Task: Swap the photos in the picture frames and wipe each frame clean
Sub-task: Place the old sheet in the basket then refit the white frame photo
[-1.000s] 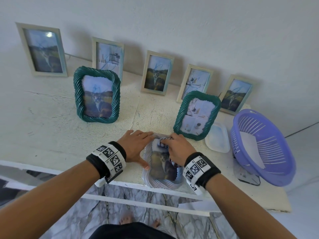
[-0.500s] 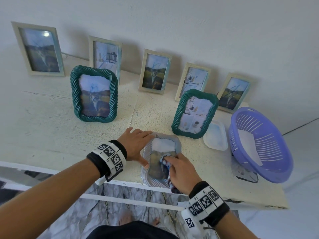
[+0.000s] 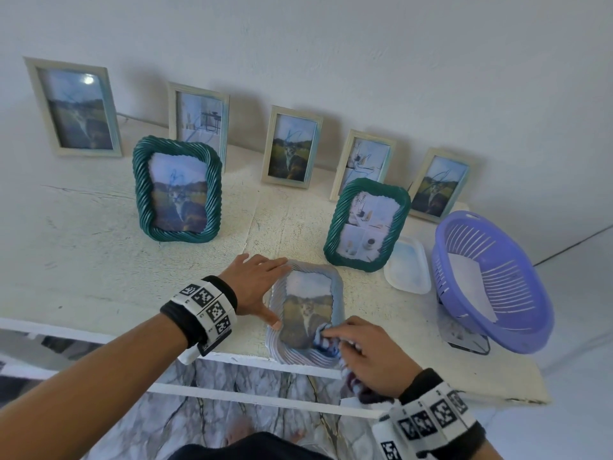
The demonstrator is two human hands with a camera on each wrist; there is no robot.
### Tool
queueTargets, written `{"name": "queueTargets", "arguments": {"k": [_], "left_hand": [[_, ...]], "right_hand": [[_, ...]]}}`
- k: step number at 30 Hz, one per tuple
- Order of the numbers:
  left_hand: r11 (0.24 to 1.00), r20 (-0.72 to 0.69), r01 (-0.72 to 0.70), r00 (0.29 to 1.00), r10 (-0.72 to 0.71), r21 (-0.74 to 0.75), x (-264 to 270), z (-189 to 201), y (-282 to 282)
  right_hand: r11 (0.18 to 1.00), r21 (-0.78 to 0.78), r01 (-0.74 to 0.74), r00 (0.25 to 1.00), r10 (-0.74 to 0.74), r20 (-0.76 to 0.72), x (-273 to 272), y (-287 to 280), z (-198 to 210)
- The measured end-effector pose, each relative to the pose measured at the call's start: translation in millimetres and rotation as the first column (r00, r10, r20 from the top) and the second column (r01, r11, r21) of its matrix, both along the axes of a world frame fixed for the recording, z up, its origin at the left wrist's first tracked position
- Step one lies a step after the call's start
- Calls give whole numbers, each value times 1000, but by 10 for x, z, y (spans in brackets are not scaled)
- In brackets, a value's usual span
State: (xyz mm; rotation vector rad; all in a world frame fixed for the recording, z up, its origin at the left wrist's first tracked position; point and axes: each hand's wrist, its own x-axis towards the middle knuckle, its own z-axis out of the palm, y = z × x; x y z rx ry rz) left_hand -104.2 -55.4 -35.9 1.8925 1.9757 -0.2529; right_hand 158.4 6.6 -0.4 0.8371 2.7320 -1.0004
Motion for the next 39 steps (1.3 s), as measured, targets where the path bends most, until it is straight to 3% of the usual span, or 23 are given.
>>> {"name": "queueTargets", "arguments": {"k": [4, 9, 16, 21, 24, 26, 28, 30, 32, 33, 36, 39], "left_hand": [[1000, 25, -11, 1000, 11, -2, -15, -28, 4], [1000, 20, -15, 1000, 15, -5, -23, -77, 4], [995, 78, -95, 992, 95, -2, -36, -133, -58], [983, 139, -185, 974, 181, 17, 12, -135, -161], [958, 205, -281, 943, 264, 57, 127, -93, -282], [931, 249, -348, 916, 314, 109, 257, -67, -358], [894, 311, -426, 876, 369, 141, 402, -68, -410], [838, 384, -524, 813, 438, 154, 536, -70, -424], [785, 418, -599, 760, 497, 157, 656, -59, -391], [768, 425, -622, 743, 518, 152, 712, -49, -368], [741, 420, -652, 724, 547, 159, 878, 8, -293], [711, 493, -685, 679, 544, 159, 1000, 109, -237]], "right_hand": [[967, 112, 227, 973, -223, -54, 185, 429, 119], [843, 340, 417, 893, -450, 23, 152, 1068, 64], [761, 519, 389, 854, -509, 105, -111, 1563, -79], [810, 417, 411, 859, -497, 119, -115, 1635, -179], [783, 481, 395, 887, -461, 22, 29, 1454, -117], [747, 541, 388, 914, -385, -123, 141, 1199, -80], [804, 455, 381, 921, -288, -263, 204, 876, -92], [929, 226, 293, 944, -243, -226, 179, 614, -162], [976, 27, 214, 969, -209, -133, 89, 458, -282], [981, 18, 191, 974, -187, -131, 29, 414, -341], [952, -46, 301, 937, -305, -169, -56, 417, -492], [772, -380, 509, 799, -588, -126, -63, 530, -532]]}}
